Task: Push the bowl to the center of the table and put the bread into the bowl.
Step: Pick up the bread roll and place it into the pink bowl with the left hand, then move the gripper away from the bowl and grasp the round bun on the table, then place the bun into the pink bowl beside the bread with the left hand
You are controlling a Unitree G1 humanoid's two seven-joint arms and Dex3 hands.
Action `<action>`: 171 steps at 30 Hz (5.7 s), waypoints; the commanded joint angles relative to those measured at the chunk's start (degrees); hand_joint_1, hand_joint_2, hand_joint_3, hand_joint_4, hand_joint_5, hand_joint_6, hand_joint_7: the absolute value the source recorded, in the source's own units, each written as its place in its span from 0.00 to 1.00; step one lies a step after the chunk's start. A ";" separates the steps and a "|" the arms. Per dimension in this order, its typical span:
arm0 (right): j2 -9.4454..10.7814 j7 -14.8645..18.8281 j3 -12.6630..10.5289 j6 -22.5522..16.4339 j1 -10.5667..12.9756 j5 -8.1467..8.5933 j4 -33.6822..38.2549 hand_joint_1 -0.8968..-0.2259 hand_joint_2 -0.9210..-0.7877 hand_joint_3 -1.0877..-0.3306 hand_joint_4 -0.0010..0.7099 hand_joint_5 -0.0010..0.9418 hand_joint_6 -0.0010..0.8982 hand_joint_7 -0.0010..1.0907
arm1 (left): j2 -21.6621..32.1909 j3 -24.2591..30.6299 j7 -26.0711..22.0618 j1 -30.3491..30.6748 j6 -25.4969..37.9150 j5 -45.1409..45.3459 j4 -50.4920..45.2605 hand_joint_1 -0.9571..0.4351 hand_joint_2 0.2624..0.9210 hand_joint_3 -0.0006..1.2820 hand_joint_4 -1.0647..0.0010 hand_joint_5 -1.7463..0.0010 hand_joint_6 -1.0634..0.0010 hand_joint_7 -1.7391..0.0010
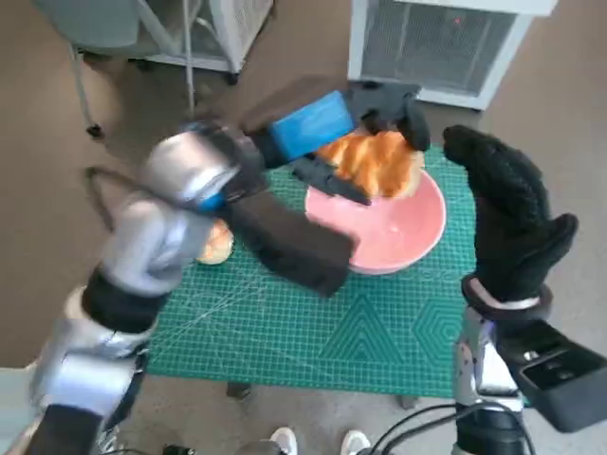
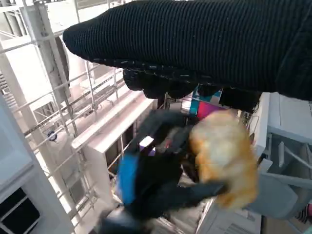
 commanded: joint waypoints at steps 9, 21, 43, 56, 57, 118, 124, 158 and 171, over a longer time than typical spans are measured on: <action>-0.38 -2.41 -1.20 -0.95 2.47 -3.48 -0.93 0.69 0.00 0.67 0.54 0.03 0.00 0.68 | -5.70 -5.12 7.46 -6.26 -6.27 0.23 23.60 0.69 0.99 0.03 0.30 0.36 0.39 0.34; -0.57 -3.80 -1.32 -0.87 2.59 -5.14 -1.22 0.69 0.00 0.64 0.50 0.01 0.00 0.64 | -6.74 -3.26 -3.86 -5.43 -4.71 -6.63 28.25 0.61 0.96 0.05 0.63 0.84 0.59 0.77; -0.07 -2.86 -0.12 -0.98 0.79 -2.59 1.11 0.65 0.00 0.66 0.54 0.03 0.00 0.72 | 8.43 13.49 -20.79 8.82 4.17 -24.61 -4.63 0.58 0.88 0.00 0.90 1.00 0.67 0.98; 0.19 -2.01 0.80 -0.67 0.44 -0.73 1.47 0.67 0.00 0.67 0.54 0.03 0.00 0.73 | 22.93 24.88 -22.71 19.87 5.97 -29.14 -15.74 0.53 0.86 0.00 0.87 0.99 0.67 0.98; 0.18 -1.93 0.82 -0.59 0.44 -0.60 1.43 0.66 0.00 0.68 0.54 0.03 0.00 0.73 | 23.74 25.35 -22.78 20.52 5.83 -29.48 -15.83 0.53 0.85 0.00 0.87 1.00 0.67 0.98; -0.12 -0.21 -0.13 1.62 0.72 0.14 0.18 0.68 0.00 0.67 0.53 0.03 0.00 0.77 | 18.35 -0.39 -15.95 17.06 1.87 -7.95 26.35 0.66 0.76 0.00 0.88 1.00 0.70 1.00; 0.05 -0.59 -0.20 1.43 0.83 -0.52 0.10 0.67 0.00 0.67 0.53 0.03 0.00 0.77 | 16.39 -2.85 -13.19 15.38 0.25 -6.28 32.83 0.67 0.77 0.00 0.84 0.99 0.70 1.00; 0.19 -1.39 -0.21 1.09 0.52 -1.23 0.56 0.67 0.00 0.68 0.53 0.03 0.00 0.76 | 20.09 3.42 4.02 11.67 -14.81 -9.58 25.49 0.69 1.00 0.05 0.36 0.34 0.40 0.32; 0.01 -0.80 0.12 1.49 0.16 -0.71 0.44 0.67 0.00 0.68 0.53 0.03 0.00 0.76 | 13.42 9.61 6.51 5.36 -11.66 -13.59 10.77 0.69 1.00 0.03 0.31 0.38 0.40 0.32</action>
